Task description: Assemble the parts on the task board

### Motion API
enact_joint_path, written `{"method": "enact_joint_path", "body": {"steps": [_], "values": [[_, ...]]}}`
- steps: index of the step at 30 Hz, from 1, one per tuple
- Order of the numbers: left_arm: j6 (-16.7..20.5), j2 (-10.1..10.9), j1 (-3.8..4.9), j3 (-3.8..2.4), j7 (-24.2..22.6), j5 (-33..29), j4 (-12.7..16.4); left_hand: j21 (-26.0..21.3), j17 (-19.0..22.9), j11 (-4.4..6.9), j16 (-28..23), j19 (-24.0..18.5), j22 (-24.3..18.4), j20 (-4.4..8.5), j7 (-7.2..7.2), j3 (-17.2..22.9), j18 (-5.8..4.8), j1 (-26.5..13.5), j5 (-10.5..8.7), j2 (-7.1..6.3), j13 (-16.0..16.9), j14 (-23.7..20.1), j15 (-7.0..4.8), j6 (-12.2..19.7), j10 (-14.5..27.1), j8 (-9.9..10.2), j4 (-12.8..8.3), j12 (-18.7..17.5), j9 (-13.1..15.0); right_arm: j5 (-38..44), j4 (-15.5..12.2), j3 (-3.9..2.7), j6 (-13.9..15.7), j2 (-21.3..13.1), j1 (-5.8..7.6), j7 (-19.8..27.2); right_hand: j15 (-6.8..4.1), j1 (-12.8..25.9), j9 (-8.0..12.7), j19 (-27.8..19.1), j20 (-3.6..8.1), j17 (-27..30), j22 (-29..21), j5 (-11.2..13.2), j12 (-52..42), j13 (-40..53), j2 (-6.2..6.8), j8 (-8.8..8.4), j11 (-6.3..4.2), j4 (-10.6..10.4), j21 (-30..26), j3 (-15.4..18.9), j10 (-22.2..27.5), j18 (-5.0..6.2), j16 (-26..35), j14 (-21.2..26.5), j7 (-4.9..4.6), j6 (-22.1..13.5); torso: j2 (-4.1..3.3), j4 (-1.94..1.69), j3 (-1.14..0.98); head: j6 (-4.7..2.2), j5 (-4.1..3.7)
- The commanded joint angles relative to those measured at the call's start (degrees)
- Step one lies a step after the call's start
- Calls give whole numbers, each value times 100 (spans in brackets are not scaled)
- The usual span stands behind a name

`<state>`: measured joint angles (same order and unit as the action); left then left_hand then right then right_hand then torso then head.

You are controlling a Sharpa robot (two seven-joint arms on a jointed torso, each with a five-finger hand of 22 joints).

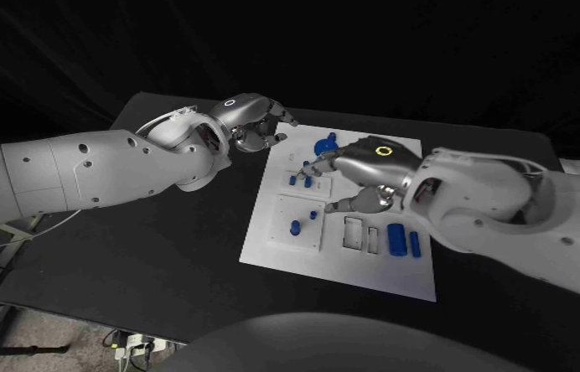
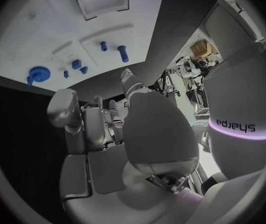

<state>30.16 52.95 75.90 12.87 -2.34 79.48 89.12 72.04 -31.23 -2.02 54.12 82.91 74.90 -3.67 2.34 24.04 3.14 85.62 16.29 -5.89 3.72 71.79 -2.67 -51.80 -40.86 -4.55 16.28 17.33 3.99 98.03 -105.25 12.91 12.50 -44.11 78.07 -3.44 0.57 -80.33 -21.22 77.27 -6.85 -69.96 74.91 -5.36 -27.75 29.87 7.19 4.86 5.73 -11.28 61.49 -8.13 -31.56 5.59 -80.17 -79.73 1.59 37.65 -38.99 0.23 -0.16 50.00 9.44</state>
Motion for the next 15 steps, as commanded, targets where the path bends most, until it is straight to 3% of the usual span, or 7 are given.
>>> {"method": "enact_joint_path", "body": {"steps": [1, 4, 5, 8, 10, 13, 15], "values": [[12, -16, 0, -3, -59, 12, 1, -31, 5, 32, -32, -42, 1030, 9, 12, 40, 50, 57, 22, 11, 2, -38, -12, -10, -24, -8, -8, 22, 3, -1036, -216, 2, 653, -332, 163, 597, -30, 80, 31, 216, 32, -277, 913, 50, -112, -45, -54, 80, -30, -149, 428, 38, -334, -95, -176, -195, -75, 183, 14, 14, -1, 0, -21], [46, -23, -4, -3, -86, 10, 1, -31, 5, 32, -32, -42, 1030, 9, 12, 40, 50, 57, 22, 11, 2, -38, -12, -10, -24, -8, -8, 22, 3, -1594, -385, 6, 856, -813, 304, 874, -71, -21, 87, 208, 64, -148, 904, -77, -468, -37, -200, 131, -99, -165, 445, -10, -1292, -91, -114, -143, -400, 334, 20, 17, 0, 0, -122], [60, -24, -5, -3, -100, 9, 4, -30, 6, 33, -34, -42, 1031, 9, 14, 43, 50, 60, 24, 12, 2, -40, -12, -12, -23, -8, -9, 22, 3, -1751, -415, 8, 905, -951, 328, 938, -77, -118, 114, 108, 68, 60, 853, -163, -549, -55, -240, 117, -144, -141, 252, -59, -1620, -56, 5, -29, -459, 320, 24, 19, 1, 0, -164], [111, -26, -14, -3, -150, -1, 11, -30, 9, 36, -36, -42, 1031, 9, 16, 47, 50, 65, 27, 15, 1, -43, -12, -15, -21, -9, -11, 22, 3, -2151, -456, 20, 923, -1312, 364, 941, -114, -316, 173, -786, 82, 1493, 424, -332, -687, -122, -260, 128, -288, -133, -1393, -165, -2372, 227, 1003, 927, -586, 377, 27, 31, -7, 0, -258], [137, -30, -19, -3, -177, -5, 11, -29, 3, 44, -33, -42, 1031, 10, 24, 56, 50, 76, 37, 20, 1, -45, -15, -28, -22, -13, -14, 27, 4, -2289, -453, 30, 858, -1471, 369, 842, -190, -347, 182, -1099, 122, 2014, 268, -350, -931, -45, -245, 182, -439, -148, -1958, -174, -2926, 317, 1420, 1256, -684, 502, 30, 33, -12, 0, -338], [181, -42, -30, -2, -217, -12, 8, -28, 4, 54, -34, -43, 1031, 11, 37, 65, 50, 86, 46, 24, 1, -50, -19, -46, -26, -20, -16, 32, 6, -2410, -430, 46, 558, -1680, 368, 425, -270, -146, 124, -874, 208, 1418, 364, -370, -1506, 359, -267, 375, -538, -304, -1616, -93, -3550, 242, 1050, 758, -661, 897, 37, 29, -8, 0, -497], [214, -52, -42, -2, -241, -21, 9, -29, 3, 54, -33, -43, 1031, 13, 42, 69, 50, 91, 50, 25, 2, -51, -21, -54, -35, -23, -16, 39, 7, -2463, -405, 53, 152, -1784, 366, -116, -323, 593, -25, -470, 274, 180, 552, -398, -3391, 2396, -438, 679, -579, -407, -974, 141, -4562, 128, 256, -19, -658, 1437, 51, 39, -11, 0, -619]]}}
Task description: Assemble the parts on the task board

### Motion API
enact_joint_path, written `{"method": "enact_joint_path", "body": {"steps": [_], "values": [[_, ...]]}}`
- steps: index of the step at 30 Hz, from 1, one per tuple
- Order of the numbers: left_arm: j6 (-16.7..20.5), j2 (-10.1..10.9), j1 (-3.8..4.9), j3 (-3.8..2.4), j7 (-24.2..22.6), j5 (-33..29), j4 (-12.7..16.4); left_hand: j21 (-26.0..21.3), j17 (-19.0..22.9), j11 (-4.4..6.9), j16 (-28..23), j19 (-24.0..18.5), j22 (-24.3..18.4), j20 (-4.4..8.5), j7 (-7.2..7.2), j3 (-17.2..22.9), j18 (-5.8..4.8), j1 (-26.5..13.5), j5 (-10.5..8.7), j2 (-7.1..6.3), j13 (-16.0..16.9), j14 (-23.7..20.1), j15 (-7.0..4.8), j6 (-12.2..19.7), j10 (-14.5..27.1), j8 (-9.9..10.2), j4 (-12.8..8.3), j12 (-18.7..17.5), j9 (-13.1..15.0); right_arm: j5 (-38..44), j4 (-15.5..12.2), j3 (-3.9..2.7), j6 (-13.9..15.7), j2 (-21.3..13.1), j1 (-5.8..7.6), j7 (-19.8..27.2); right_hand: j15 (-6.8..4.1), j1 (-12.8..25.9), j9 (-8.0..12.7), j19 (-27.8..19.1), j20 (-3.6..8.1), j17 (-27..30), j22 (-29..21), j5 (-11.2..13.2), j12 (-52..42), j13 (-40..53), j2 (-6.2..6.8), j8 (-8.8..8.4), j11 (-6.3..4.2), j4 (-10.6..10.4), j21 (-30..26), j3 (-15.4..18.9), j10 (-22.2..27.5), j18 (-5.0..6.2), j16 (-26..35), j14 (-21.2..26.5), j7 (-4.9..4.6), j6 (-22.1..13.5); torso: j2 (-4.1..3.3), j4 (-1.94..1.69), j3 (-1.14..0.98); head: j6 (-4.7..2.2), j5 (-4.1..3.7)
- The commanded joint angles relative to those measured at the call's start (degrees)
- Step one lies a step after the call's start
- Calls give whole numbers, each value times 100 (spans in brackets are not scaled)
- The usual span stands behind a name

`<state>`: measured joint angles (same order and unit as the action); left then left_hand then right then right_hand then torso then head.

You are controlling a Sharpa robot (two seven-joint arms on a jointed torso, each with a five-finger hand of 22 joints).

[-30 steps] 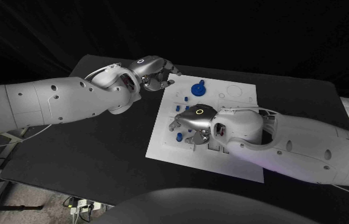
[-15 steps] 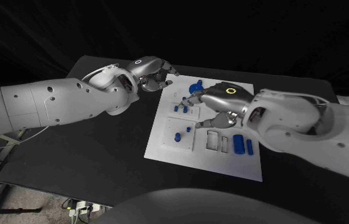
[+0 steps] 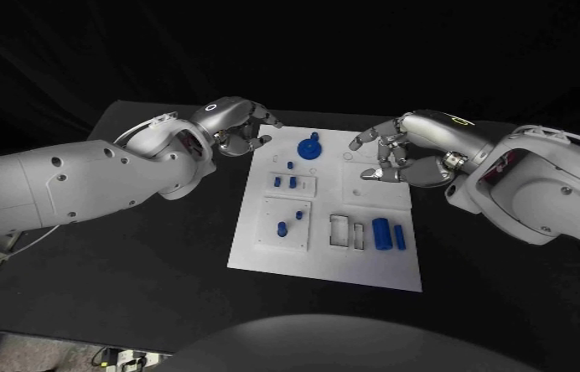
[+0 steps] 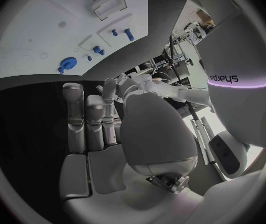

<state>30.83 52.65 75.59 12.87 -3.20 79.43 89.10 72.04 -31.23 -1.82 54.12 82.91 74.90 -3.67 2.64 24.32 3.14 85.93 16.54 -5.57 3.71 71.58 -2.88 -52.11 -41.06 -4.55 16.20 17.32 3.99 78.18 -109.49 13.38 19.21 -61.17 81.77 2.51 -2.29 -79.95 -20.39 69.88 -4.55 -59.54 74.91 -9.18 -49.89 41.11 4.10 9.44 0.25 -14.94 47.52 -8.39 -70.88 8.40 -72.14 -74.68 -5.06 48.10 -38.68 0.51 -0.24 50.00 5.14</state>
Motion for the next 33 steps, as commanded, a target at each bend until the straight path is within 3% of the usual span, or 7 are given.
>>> {"method": "enact_joint_path", "body": {"steps": [1, 5, 7, 9, 12, 20, 33], "values": [[157, -26, -15, -2, -163, -19, 12, -29, 4, 35, -33, -43, 1031, 13, 12, 41, 51, 59, 26, -7, 3, -30, 0, -23, -15, -23, -8, 40, 7, -479, 30, 8, -711, -101, -6, -960, -63, 953, -171, 389, 69, -1223, 615, -23, -1755, 1926, -222, 326, -87, -68, 601, 283, -892, -184, -774, -720, 39, 573, 24, 14, -6, 0, -234], [181, -44, -34, -2, -186, -25, 12, -26, -8, 33, -24, -43, 1032, 15, 18, 48, 50, 66, 35, -8, 6, -28, -2, -35, -37, -26, -7, 55, 7, -440, 94, 12, -1280, -98, -12, -1794, -169, 1914, -439, 971, 171, -2957, 907, 122, -3889, 4710, -396, 693, -149, -75, 1746, 567, -1856, -373, -1741, -1496, 225, 1216, 32, 18, -12, 0, -391], [202, -49, -42, -2, -196, -26, 17, -19, -18, 33, -17, -40, 1034, 16, 24, 51, 49, 67, 39, -9, 7, -24, -3, -44, -51, -29, -5, 65, 7, -350, 123, 13, -1401, -69, -15, -2128, -246, 2377, -623, 1244, 271, -3046, 1035, 121, -4011, 4889, -451, 836, -253, -146, 2354, 675, -1912, -468, -1786, -1532, 333, 1519, 31, 10, -13, 0, -465], [227, -49, -49, -2, -207, -27, 22, -14, -24, 33, -11, -38, 1035, 17, 33, 54, 48, 68, 44, -11, 9, -21, -4, -62, -68, -36, -2, 77, 10, -242, 147, 13, -1463, -34, -17, -2400, -300, 2554, -728, 1431, 318, -3046, 1137, 222, -4011, 4889, -448, 894, -264, -165, 2807, 692, -1912, -549, -1786, -1532, 374, 1678, 27, 9, -12, 0, -515], [262, -52, -55, -2, -230, -29, 22, -10, -32, 32, -5, -36, 1036, 18, 36, 56, 47, 70, 46, -12, 10, -18, -4, -69, -76, -39, -2, 83, 10, -148, 182, 13, -1606, 33, -18, -2726, -360, 2809, -763, 1602, 380, -3046, 1236, 355, -4011, 4889, -448, 814, -256, -174, 3240, 671, -1912, -627, -1786, -1532, 372, 1767, 26, 7, -7, 0, -547], [318, -54, -62, -3, -282, -43, 18, 4, -48, 27, 9, -30, 1040, 19, 40, 66, 44, 80, 60, -15, 12, -8, -5, -83, -107, -43, -4, 103, 10, -198, 409, 14, -2420, 393, -19, -3380, -347, 2708, -668, 1588, 381, -3046, 1226, 242, -4011, 4889, -332, 543, -226, -146, 3257, 552, -1912, -623, -1786, -1532, 331, 1729, 24, 3, -2, 0, -529], [351, -37, -63, -3, -293, -50, 37, 18, -77, 24, 32, -24, 1044, 20, 50, 75, 41, 88, 72, -19, 14, 7, -4, -106, -136, -52, -4, 121, 12, -379, 1039, 13, -3389, 1057, -19, -3790, -295, 2729, -413, 1609, 338, -3046, 1243, 267, -4011, 4889, -234, 158, -162, -158, 3350, 515, -1912, -636, -1786, -1532, 256, 1695, 24, 9, 1, -23, -322]]}}
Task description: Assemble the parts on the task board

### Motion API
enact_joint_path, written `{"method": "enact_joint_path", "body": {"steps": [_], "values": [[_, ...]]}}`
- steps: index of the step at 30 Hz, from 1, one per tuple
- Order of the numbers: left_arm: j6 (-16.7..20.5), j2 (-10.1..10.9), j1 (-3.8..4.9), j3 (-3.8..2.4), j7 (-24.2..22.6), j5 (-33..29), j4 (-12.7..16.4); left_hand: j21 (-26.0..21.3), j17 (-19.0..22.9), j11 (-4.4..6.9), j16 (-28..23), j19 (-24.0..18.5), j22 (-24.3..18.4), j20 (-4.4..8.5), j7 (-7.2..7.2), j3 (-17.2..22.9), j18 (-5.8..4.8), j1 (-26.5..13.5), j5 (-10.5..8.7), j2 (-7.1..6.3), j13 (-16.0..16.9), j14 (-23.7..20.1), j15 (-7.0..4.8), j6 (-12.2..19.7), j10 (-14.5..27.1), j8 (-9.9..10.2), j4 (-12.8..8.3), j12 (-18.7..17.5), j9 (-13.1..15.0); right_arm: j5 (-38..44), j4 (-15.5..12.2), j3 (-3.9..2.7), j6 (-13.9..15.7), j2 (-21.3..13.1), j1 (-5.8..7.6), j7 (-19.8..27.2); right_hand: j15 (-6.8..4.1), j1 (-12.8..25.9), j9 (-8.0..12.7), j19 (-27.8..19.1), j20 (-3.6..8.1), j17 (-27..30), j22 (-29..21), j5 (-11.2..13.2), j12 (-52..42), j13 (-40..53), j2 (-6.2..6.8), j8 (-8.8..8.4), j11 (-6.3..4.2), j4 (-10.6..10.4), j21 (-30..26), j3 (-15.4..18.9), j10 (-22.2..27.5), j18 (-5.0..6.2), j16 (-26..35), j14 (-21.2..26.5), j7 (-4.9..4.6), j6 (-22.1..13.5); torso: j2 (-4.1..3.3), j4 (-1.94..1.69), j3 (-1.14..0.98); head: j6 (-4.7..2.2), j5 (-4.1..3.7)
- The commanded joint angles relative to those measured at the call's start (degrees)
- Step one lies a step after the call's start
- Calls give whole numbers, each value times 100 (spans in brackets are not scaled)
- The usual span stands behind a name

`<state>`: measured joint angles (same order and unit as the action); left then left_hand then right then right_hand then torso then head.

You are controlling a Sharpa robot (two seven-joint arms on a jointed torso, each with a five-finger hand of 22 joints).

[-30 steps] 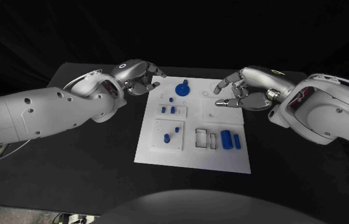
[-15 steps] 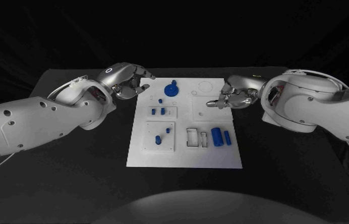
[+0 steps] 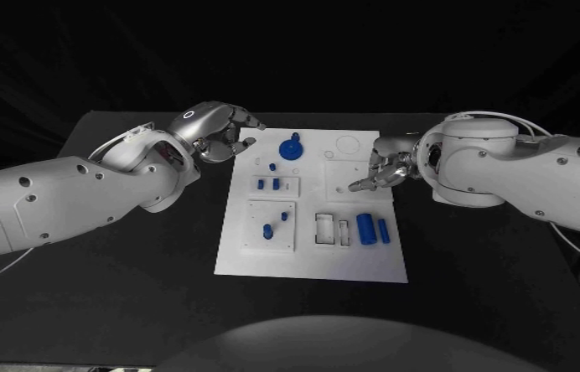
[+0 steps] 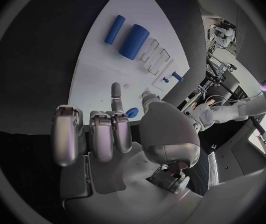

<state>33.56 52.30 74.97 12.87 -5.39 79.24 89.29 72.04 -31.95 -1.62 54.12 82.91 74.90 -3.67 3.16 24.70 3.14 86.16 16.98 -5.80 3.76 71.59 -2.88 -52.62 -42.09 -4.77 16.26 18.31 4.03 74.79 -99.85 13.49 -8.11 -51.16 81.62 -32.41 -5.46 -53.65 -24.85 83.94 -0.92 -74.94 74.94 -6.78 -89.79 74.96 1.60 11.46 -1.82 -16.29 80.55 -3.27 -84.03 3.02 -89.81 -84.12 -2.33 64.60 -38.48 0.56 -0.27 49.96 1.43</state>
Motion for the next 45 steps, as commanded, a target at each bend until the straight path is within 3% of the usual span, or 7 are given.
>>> {"method": "enact_joint_path", "body": {"steps": [1, 6, 14, 25, 38, 45], "values": [[78, -1, -1, -4, -72, -30, 17, 18, -5, 4, 32, -24, 1044, 20, -1, 37, 41, 65, 28, 4, 9, 7, -4, -55, -32, -30, -10, 23, 8, -40, 99, 1, -714, 80, -4, -310, 22, 143, 54, 218, -27, -1506, 1249, 72, -21, 1504, 18, -66, 44, -25, 83, 9, -597, -106, -19, -588, -15, 74, 3, 3, 5, -22, 58], [87, -1, -1, -4, -54, -30, 17, 25, -7, 3, 35, -21, 1046, 20, 3, 38, 40, 66, 30, 1, 9, 9, -4, -59, -37, -32, -10, 26, 8, -49, 242, 1, -1057, 227, -4, -371, 21, 481, 153, 236, -31, -1506, 1261, 314, -21, 1504, -21, -177, 38, -43, 137, 31, -597, -114, -19, -588, -11, 188, 12, 5, 6, 4, 68], [75, -6, -1, -4, -36, -30, 23, 25, -7, 3, 35, -21, 1046, 20, 3, 38, 40, 66, 30, 1, 9, 9, -4, -59, -37, -32, -10, 26, 8, -128, 385, 1, -1447, 446, -7, -434, 17, 549, 185, 237, -30, -1506, 1262, 338, -21, 1504, -25, -203, 35, -26, 145, 19, -597, -115, -19, -588, -1, 262, 8, 3, 0, 4, 57], [23, -26, -1, -4, 11, -30, 20, 23, -5, -8, 37, -21, 1045, 20, 11, 40, 40, 63, 35, -8, 7, 12, -1, -61, -50, -30, -4, 35, 6, -231, 451, 1, -1783, 604, -18, -495, -16, 237, 220, 158, -2, -1506, 1210, -317, -21, 1504, 74, -277, -23, 124, -7, -114, -597, -77, -19, -588, 61, 527, 7, 7, 2, 4, 53], [-22, -51, -1, -3, 42, -30, 12, 21, -6, -12, 38, -22, 1044, 19, 14, 40, 40, 61, 35, -8, 7, 14, 0, -64, -55, -31, -1, 38, 6, -234, 479, 1, -1962, 644, -88, -544, -23, 225, 206, 133, 4, -1506, 1192, -368, -21, 1504, 66, -281, -42, 131, -63, -126, -597, -64, -19, -588, 76, 568, 9, 7, 1, 4, 50], [-46, -52, -1, -3, 55, -25, 13, 20, -1, -17, 37, -22, 1044, 18, 26, 44, 40, 57, 37, -6, 7, 13, 4, -78, -68, -37, 4, 46, 7, -235, 494, 2, -1958, 658, -122, -554, -22, 224, 204, 116, 7, -1506, 1179, -578, -21, 1504, 19, -329, -48, 141, -106, -156, -597, -56, -19, -588, 79, 560, 9, 7, 2, 4, 54]]}}
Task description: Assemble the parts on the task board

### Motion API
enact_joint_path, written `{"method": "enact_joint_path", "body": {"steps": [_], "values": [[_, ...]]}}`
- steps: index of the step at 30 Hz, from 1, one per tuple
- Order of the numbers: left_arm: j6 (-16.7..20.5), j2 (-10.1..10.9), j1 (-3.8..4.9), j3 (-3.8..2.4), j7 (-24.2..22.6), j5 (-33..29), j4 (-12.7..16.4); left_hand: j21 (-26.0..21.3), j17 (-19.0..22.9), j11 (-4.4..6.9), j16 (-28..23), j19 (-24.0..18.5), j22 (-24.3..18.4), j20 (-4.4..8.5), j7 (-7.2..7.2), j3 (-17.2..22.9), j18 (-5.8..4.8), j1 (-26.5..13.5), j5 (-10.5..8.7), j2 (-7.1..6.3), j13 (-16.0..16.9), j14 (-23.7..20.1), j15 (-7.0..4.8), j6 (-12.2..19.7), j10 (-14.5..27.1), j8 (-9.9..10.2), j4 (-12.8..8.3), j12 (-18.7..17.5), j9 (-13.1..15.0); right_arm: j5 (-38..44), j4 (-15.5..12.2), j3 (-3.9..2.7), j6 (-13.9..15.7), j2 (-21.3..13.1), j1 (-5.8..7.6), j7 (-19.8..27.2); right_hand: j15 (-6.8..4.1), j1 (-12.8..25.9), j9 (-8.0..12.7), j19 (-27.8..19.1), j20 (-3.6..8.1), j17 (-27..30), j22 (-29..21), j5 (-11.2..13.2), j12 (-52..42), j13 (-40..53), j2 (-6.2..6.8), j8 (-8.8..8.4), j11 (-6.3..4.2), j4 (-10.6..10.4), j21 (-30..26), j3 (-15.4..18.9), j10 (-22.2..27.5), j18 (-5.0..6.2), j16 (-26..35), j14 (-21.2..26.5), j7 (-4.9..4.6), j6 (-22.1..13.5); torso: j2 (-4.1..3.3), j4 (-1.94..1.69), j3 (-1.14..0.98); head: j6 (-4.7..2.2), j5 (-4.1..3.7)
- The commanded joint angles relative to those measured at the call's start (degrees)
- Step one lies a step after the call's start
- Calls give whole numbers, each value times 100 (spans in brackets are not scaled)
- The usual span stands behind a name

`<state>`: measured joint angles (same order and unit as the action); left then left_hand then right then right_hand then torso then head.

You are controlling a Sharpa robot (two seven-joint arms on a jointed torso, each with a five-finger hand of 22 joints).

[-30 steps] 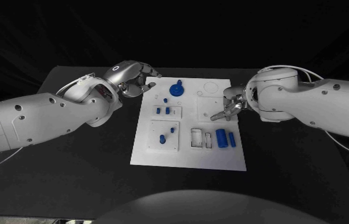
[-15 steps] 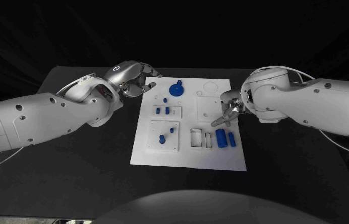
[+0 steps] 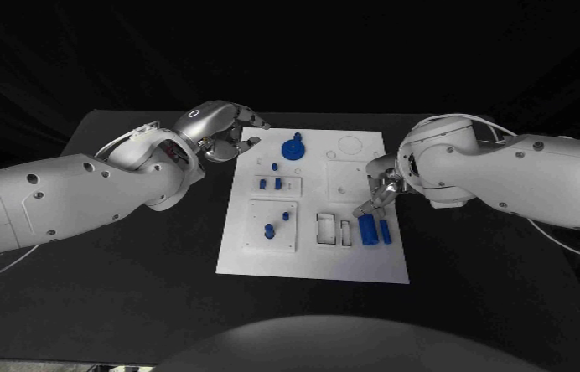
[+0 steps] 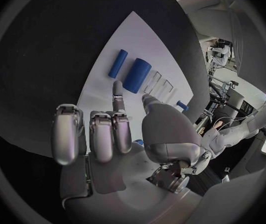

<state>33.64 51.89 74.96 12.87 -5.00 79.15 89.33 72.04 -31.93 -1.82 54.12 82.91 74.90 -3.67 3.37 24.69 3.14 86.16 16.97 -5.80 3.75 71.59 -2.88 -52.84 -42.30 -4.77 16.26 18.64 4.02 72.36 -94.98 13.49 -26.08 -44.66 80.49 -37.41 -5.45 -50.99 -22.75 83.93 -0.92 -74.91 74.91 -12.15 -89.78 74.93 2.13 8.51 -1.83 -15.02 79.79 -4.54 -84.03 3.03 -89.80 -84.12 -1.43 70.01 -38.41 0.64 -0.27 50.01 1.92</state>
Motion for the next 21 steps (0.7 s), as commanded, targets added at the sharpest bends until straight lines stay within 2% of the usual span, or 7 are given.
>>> {"method": "enact_joint_path", "body": {"steps": [1, 7, 21], "values": [[-56, -11, 0, -3, 17, -17, 9, 20, -3, 3, 36, -22, 1044, 18, 5, 45, 40, 57, 38, -6, 9, 13, 4, -57, -48, -37, 4, 14, 9, 8, 7, 2, -154, 8, -12, -56, -22, -50, -6, 111, 7, -1509, 1177, -83, -22, 1507, -39, -45, -47, 25, -44, -37, -597, -54, -20, -588, -12, 14, 1, -1, 2, -1, 6], [-70, -7, 0, -3, 29, -12, 13, 20, -3, 3, 36, -22, 1044, 18, 5, 45, 40, 57, 38, -6, 9, 13, 4, -57, -48, -37, 4, 14, 9, 11, 10, 2, -89, 7, -32, -60, -14, -118, -8, 62, 1, -1509, 1143, -310, -22, 1507, -44, -104, -43, 111, -158, -81, -597, -29, -20, -588, -19, -12, 1, -4, 5, -1, 9], [-122, 6, 0, -3, 97, 17, 24, 15, 1, -1, 35, -24, 1042, 16, 19, 46, 41, 54, 37, -8, 7, 11, 7, -73, -52, -44, 7, 17, 10, -12, 75, 2, 91, 46, -170, -49, -3, -112, -3, 23, -6, -1509, 1115, -280, -22, 1507, -60, -147, -38, 124, -247, -90, -597, -11, -20, -588, -31, -58, -2, 0, 0, -1, 46]]}}
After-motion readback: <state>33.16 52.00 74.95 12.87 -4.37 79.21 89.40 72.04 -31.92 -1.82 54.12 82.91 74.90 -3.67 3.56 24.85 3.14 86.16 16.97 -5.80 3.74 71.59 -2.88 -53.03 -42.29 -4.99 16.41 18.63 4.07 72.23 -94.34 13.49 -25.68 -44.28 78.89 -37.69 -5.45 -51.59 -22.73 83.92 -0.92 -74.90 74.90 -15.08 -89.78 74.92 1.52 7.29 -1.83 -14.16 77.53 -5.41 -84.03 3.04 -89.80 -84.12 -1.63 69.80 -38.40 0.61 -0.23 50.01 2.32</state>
